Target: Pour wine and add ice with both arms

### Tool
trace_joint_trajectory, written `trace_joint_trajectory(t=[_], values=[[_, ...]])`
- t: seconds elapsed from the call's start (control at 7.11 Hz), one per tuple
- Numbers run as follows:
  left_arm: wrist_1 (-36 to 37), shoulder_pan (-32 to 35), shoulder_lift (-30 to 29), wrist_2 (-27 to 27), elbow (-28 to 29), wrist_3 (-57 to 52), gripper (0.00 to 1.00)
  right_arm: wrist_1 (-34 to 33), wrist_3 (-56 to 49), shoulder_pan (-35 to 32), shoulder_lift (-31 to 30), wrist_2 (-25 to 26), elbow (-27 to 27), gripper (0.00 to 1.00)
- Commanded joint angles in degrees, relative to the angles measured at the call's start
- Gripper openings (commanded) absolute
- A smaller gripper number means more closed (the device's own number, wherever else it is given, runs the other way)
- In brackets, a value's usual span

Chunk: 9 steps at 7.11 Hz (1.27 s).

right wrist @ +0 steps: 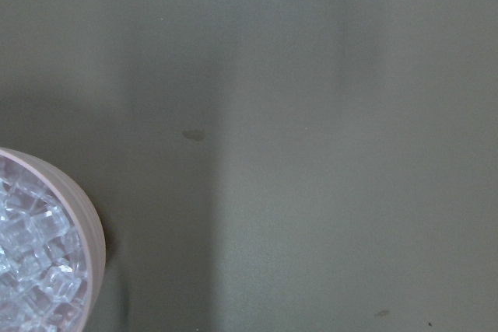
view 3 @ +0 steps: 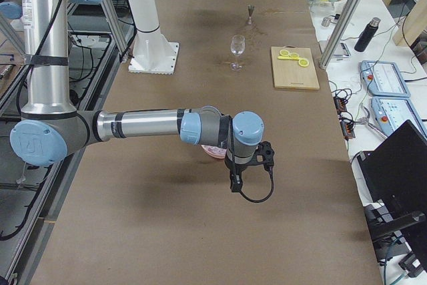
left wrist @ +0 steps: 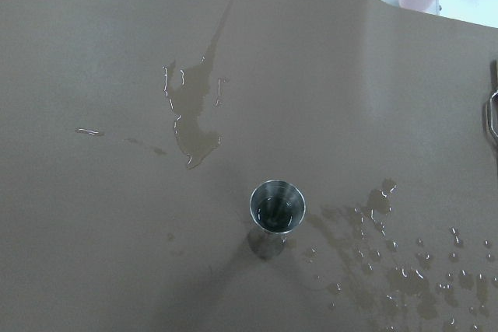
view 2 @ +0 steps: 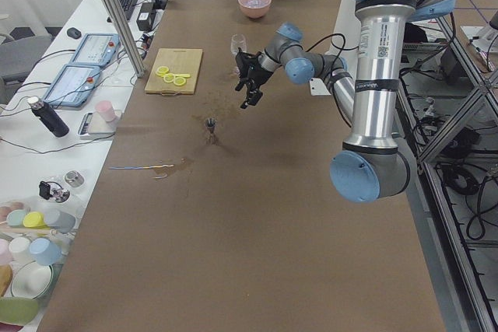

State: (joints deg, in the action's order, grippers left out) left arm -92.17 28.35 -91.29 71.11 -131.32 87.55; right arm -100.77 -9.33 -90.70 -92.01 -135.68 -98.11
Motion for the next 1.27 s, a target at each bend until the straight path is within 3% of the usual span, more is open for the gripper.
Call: trace_joint_trajectory(t=[0.0,0.7,1.12], values=[[-0.29,-5.66,0.41,-12.78,4.9,8.47,0.98,-0.04,0.01,0.0,0.08,-0.02,0.11,1.0],[-4.77,-8.66,-0.2,-25.2,15.9,14.83,0.98,0.05,0.01,0.0,0.43,0.07,0.2,1.0],[-4.77,-9.37,-6.6,-27.87,22.84,16.6,0.98,0.05,0.01,0.0,0.51,0.07,0.2,1.0]])
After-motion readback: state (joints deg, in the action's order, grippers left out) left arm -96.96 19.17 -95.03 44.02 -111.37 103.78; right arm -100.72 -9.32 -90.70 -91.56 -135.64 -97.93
